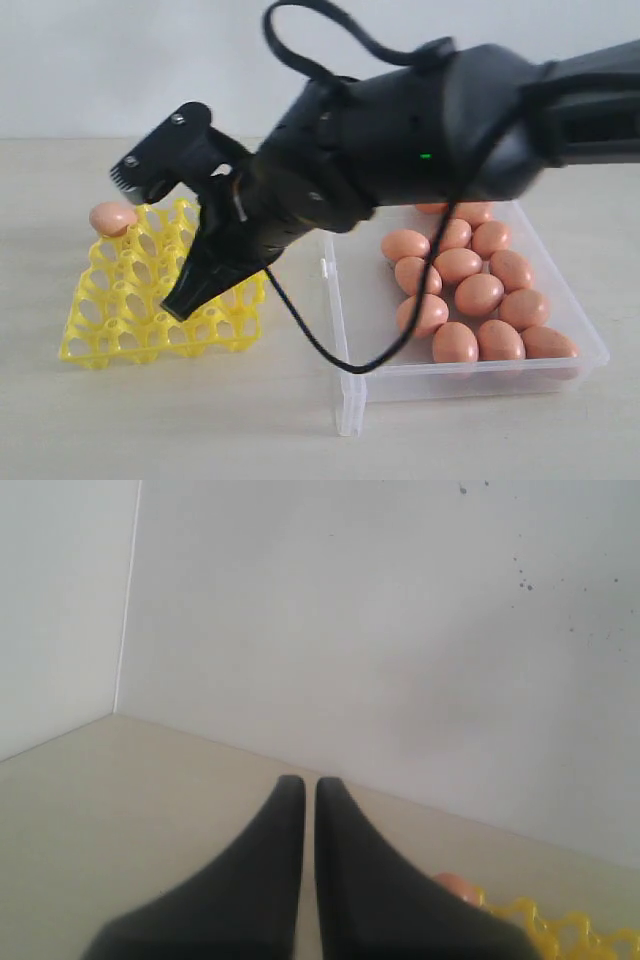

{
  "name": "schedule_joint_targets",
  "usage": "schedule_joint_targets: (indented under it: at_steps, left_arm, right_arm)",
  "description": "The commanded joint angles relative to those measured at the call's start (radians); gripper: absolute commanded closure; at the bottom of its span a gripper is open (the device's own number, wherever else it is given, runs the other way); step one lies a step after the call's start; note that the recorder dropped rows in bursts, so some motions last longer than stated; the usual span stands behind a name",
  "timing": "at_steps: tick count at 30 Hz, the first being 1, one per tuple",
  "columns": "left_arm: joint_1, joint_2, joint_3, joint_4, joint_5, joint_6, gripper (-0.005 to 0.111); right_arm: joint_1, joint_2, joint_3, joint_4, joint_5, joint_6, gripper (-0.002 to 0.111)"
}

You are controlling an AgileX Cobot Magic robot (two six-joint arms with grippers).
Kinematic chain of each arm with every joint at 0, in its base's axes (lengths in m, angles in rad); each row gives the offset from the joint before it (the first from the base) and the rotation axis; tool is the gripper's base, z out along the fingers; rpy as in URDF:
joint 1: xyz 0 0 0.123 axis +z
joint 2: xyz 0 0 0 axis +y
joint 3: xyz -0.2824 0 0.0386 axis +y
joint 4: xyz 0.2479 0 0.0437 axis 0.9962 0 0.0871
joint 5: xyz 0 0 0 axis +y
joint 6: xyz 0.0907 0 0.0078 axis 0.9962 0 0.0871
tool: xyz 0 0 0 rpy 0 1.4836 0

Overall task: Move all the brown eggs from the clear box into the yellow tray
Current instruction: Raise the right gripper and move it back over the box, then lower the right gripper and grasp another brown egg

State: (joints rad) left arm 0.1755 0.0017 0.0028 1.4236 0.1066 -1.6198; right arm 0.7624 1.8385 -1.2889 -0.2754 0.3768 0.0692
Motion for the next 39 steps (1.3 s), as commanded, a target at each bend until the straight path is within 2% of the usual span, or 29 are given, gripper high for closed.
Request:
schedule_joint_targets:
  at_steps: [1,5,11,19,22,25,27,32,34,39]
  left_arm:
    - [0.001,-0.002,-0.003,0.005,-0.01,0.001,0.103]
    - [0.001,-0.002,-0.003,0.005,-0.025,0.001,0.103]
    - [0.001,-0.002,-0.003,0.005,-0.031,0.001,0.103]
    - [0.001,-0.002,-0.003,0.005,-0.055,0.001,0.103]
    - [0.001,-0.002,-0.003,0.005,-0.064,0.001,0.103]
    - [0.001,-0.002,-0.003,0.005,-0.064,0.001,0.103]
    - [0.001,-0.002,-0.003,0.005,-0.064,0.001,0.103]
    - [0.001,-0.002,-0.003,0.005,-0.072,0.001,0.103]
    - [0.001,-0.002,-0.003,0.005,-0.079,0.004,0.103]
    - [0.001,-0.002,-0.003,0.005,-0.087,0.004,0.103]
  right_arm:
    - [-0.086,-0.15,0.197,-0.028,-0.179,0.097,0.108]
    - [-0.173,-0.255,0.32,-0.026,-0.253,0.12,0.108]
    - [-0.335,-0.353,0.417,-0.026,-0.322,0.124,0.108]
    - [-0.636,-0.295,0.4,-0.017,-0.325,0.139,0.108]
    - [-0.706,-0.255,0.353,0.009,-0.275,0.141,0.108]
    - [-0.711,-0.199,0.261,0.012,-0.082,0.065,0.108]
    - [-0.711,-0.154,0.184,0.076,0.04,-0.02,0.102]
    - [-0.709,-0.067,0.028,0.343,0.214,-0.313,0.069]
    - [-0.696,-0.047,-0.013,0.425,0.238,-0.416,0.061]
    - [-0.626,-0.011,-0.081,0.45,0.237,-0.64,0.06]
